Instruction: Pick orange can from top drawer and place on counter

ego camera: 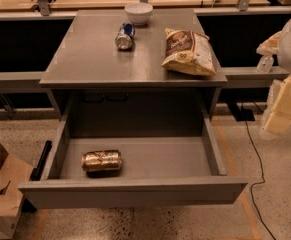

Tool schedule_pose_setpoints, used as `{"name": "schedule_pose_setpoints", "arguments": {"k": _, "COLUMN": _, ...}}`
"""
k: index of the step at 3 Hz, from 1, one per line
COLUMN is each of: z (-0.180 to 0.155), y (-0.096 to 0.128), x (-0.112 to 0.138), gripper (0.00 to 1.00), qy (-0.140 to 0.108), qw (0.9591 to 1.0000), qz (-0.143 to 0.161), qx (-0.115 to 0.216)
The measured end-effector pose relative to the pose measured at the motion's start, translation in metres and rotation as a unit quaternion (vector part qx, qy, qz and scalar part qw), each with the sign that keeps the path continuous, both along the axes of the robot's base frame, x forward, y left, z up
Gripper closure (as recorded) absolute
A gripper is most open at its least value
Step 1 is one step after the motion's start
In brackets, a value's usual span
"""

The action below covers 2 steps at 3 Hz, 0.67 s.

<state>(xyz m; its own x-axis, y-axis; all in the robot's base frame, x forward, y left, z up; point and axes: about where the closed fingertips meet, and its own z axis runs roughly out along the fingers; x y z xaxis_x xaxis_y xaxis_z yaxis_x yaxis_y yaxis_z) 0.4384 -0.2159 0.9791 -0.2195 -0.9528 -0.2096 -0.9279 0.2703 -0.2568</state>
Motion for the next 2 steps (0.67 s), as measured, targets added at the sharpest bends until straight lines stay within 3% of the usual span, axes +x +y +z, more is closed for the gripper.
{"name": "schedule_pose_setpoints", "arguments": {"k": 2, "z": 0.0015, "y": 0.0029, "x": 0.0025, "gripper": 0.0, "qy": -0.006, "qw": 0.9999, "qz": 0.001, "qx": 0.012}}
